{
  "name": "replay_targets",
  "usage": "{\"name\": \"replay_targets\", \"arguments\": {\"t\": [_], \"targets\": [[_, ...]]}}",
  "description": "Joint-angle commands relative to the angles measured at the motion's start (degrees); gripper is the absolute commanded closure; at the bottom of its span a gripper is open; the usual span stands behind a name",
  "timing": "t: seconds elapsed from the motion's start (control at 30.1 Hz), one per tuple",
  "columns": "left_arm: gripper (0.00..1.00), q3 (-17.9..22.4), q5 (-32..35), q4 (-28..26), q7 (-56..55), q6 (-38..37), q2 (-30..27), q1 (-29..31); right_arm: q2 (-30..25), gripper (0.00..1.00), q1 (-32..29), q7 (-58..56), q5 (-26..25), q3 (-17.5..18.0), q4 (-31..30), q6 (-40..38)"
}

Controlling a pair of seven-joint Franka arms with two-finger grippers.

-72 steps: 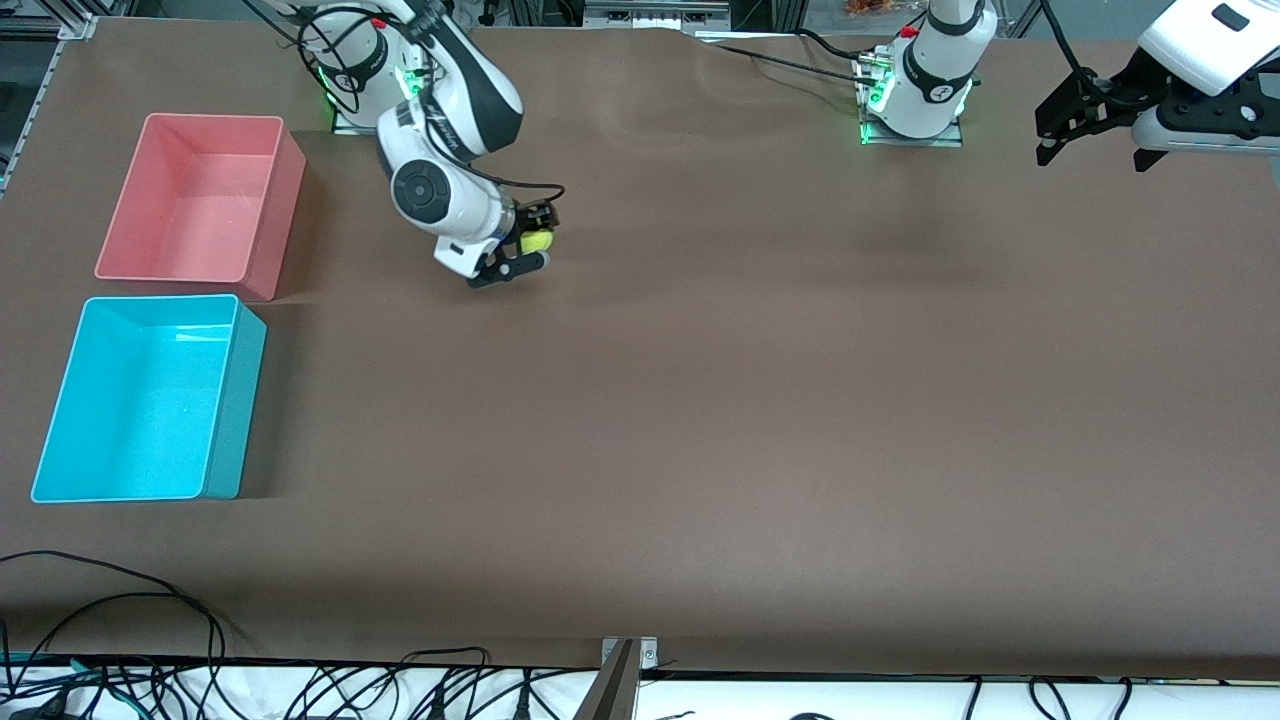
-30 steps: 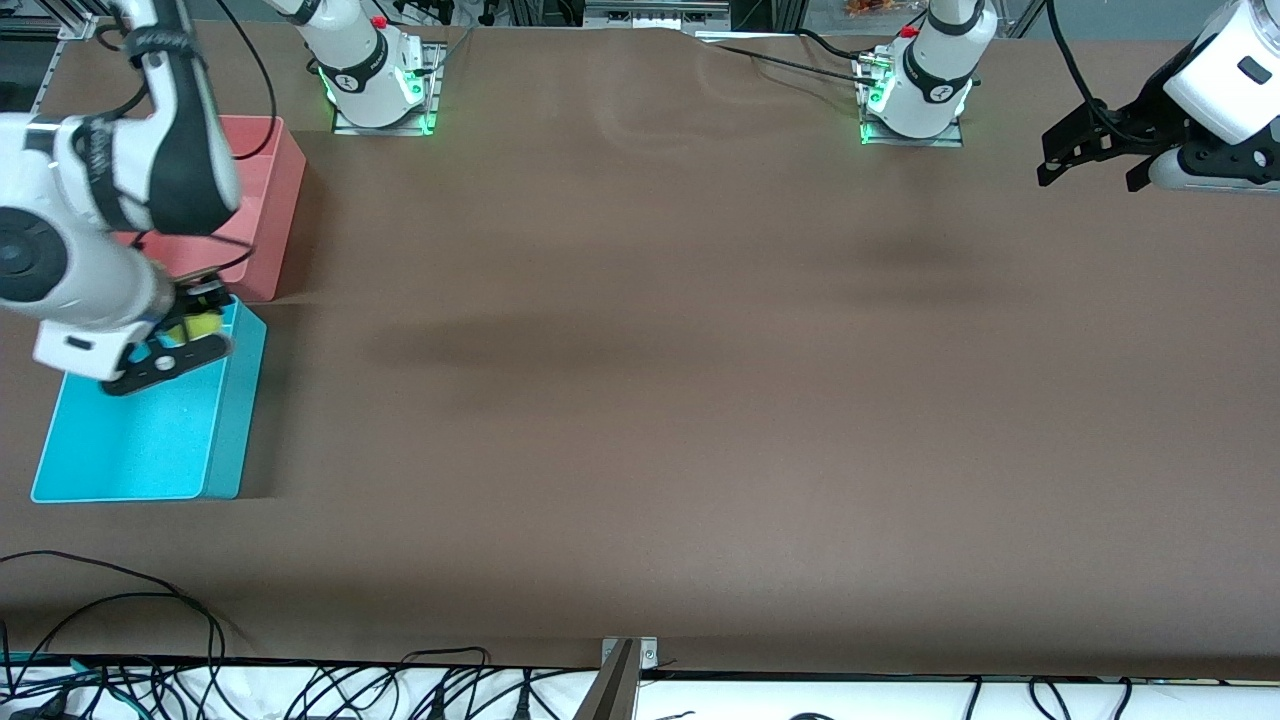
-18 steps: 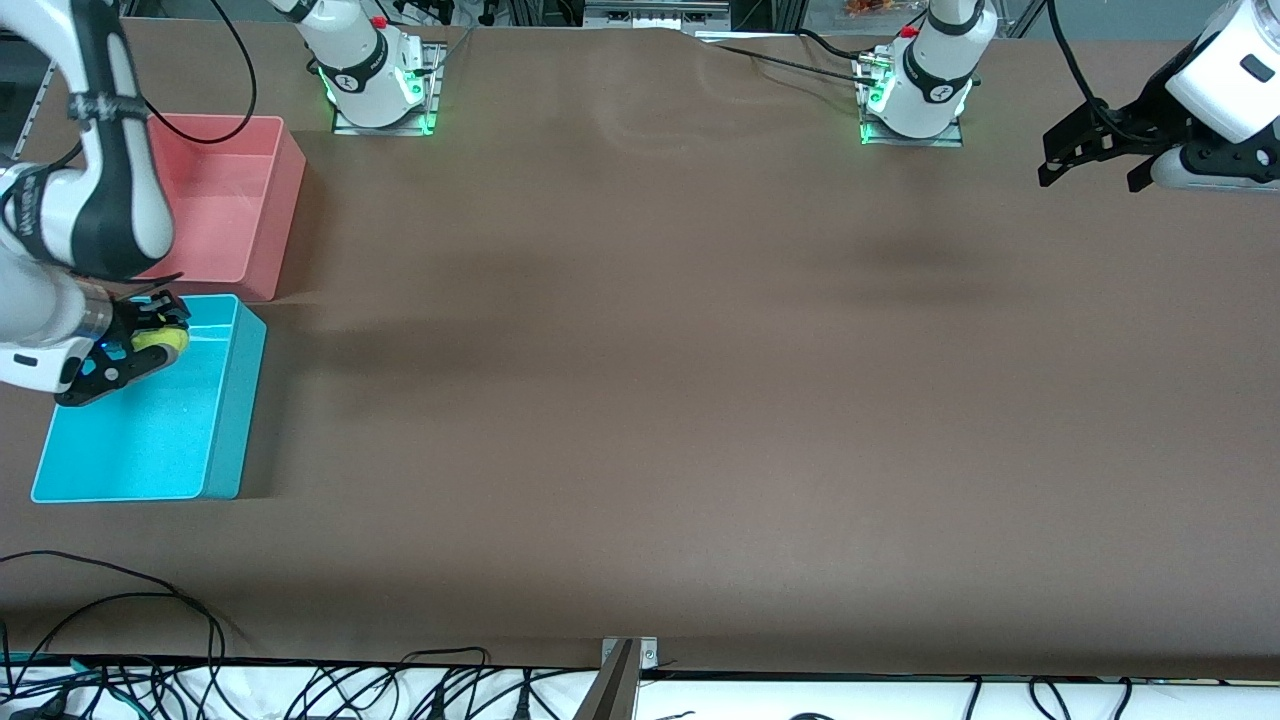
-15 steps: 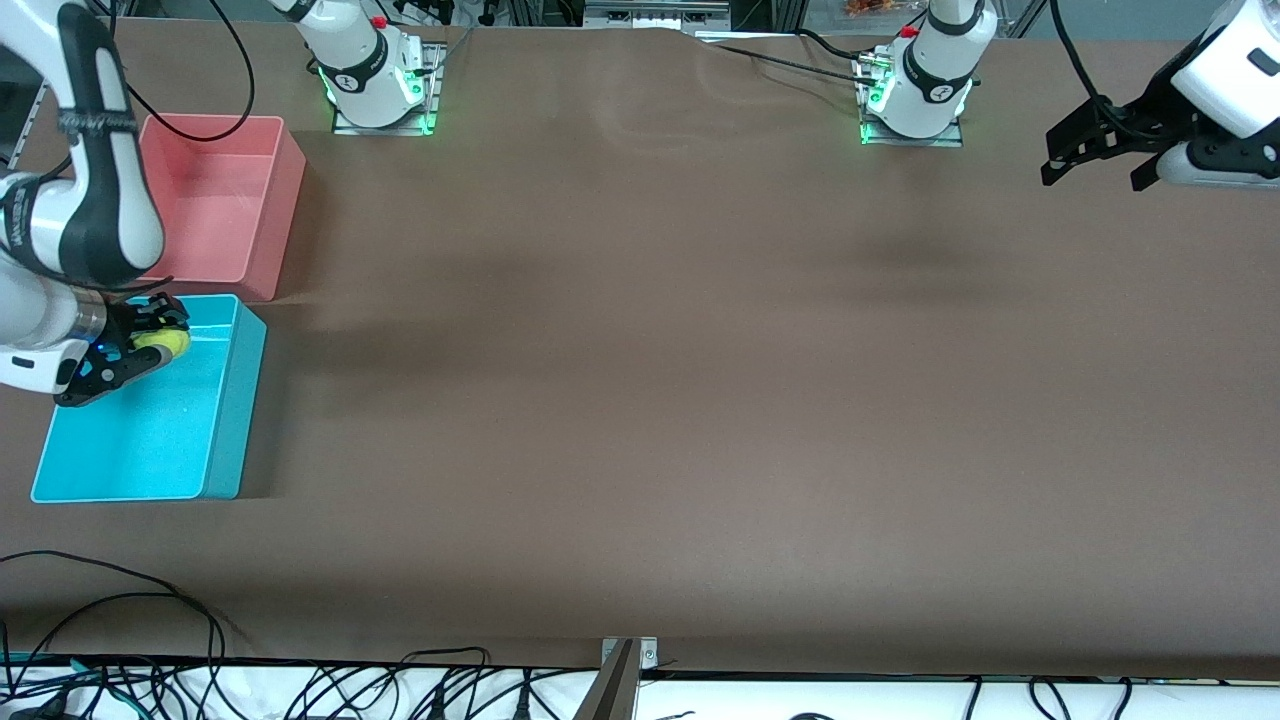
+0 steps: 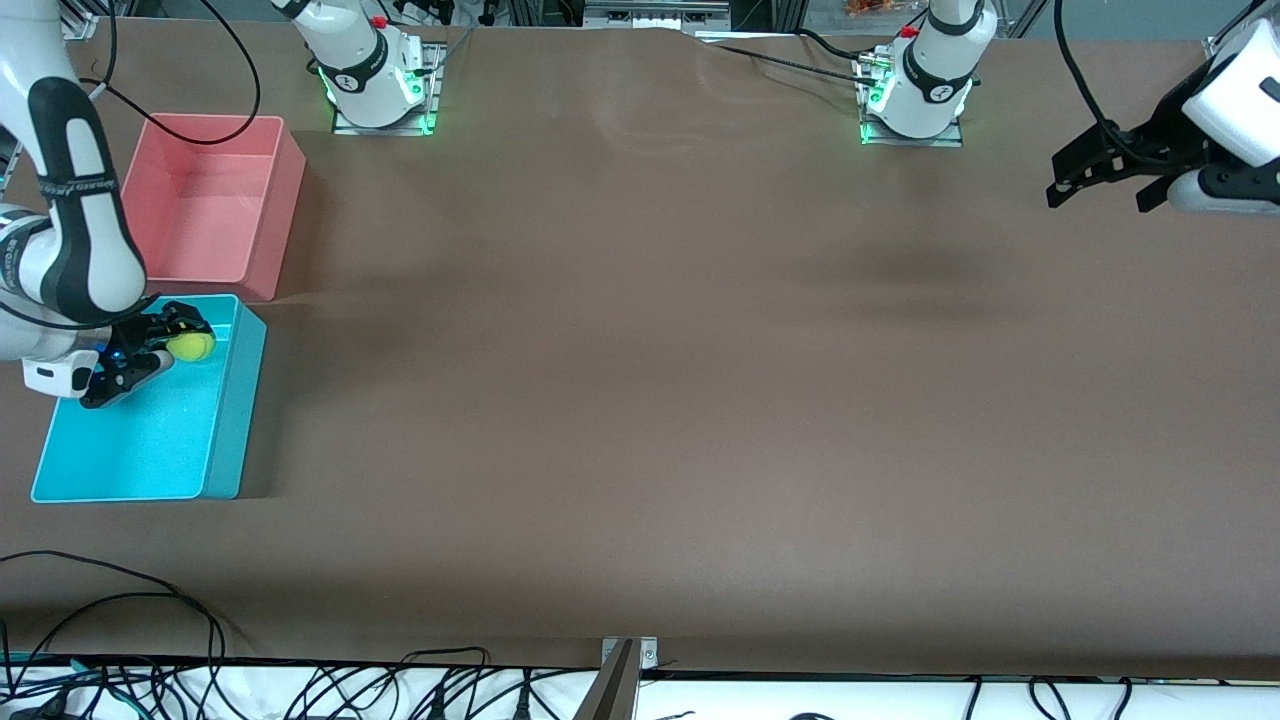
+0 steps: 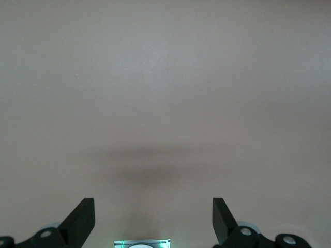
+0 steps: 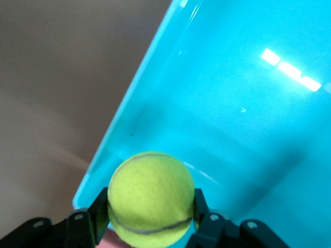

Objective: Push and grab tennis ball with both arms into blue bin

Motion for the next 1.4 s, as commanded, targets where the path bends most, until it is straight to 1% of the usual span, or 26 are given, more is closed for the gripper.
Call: {"name": "replay_targets", "arguments": {"t": [0.0, 0.1, 0.17, 0.2, 0.23, 0.3, 0.33, 0.47, 0.57, 0.93, 1.03, 1.2, 1.3, 1.36], "targets": [[0.00, -0.1, 0.4, 2.9, -0.3, -0.7, 2.0, 0.2, 1.6, 0.68, -2.1, -3.6, 3.3, 0.6, 0.6, 0.1], [0.00, -0.3, 1.7, 2.9, -0.3, -0.7, 2.0, -0.1, 2.0, 0.67, -2.2, -3.6, 3.4, 0.6, 0.6, -0.2], [0.00, -0.5, 4.5, 2.9, -0.4, -0.7, 2.0, -0.6, 2.5, 0.59, -2.3, -3.6, 3.5, 0.6, 0.6, -0.2], [0.00, -0.9, 5.6, 2.9, -0.6, -0.7, 2.1, -0.7, 2.8, 0.50, -2.5, -3.7, 3.7, 0.6, 0.7, -0.2], [0.00, -1.3, 6.3, 2.9, -0.7, -0.7, 2.1, -1.0, 3.0, 0.38, -2.8, -3.6, 4.1, 0.6, 0.7, -0.2], [0.00, -1.9, 6.8, 2.9, -0.9, -0.7, 2.1, -1.2, 3.3, 0.03, -2.9, -3.6, 5.0, 0.6, 0.9, -0.3], [0.00, -1.9, 6.8, 2.9, -0.9, -0.7, 2.1, -1.2, 3.3, 0.00, -2.9, -3.7, 5.3, 0.6, 1.0, -0.5], [0.00, -1.9, 6.7, 2.9, -0.8, -0.7, 2.1, -1.0, 2.8, 0.00, -2.7, -3.6, 5.3, 0.6, 1.5, -0.7], [0.00, -1.8, 6.7, 2.9, -0.8, -0.7, 2.1, -1.0, 2.7, 0.00, -2.7, -3.6, 5.2, 0.7, 3.5, -2.7], [0.00, -1.8, 6.6, 2.8, -0.9, -0.7, 3.0, -0.7, 2.1, 0.00, -2.4, -2.5, 5.2, 0.9, 13.4, -16.9], [0.00, -1.8, 6.7, 2.8, -0.9, -0.7, 3.0, -0.9, 0.8, 0.00, -1.9, -1.8, 4.6, 1.2, 15.0, -18.9], [0.00, -1.8, 6.7, 2.8, -0.8, -0.7, 3.1, -0.8, -3.0, 0.00, 0.9, 2.4, 2.7, 1.2, 16.5, -22.3], [0.00, -1.8, 6.7, 2.8, -0.8, -0.7, 3.1, -0.8, -5.6, 0.00, 3.5, 8.7, 1.9, 1.3, 16.5, -24.8], [0.00, -1.8, 6.7, 2.8, -0.8, -0.7, 3.1, -0.8, -6.8, 0.00, 6.1, 13.0, -0.1, 1.3, 16.7, -25.9]]}}
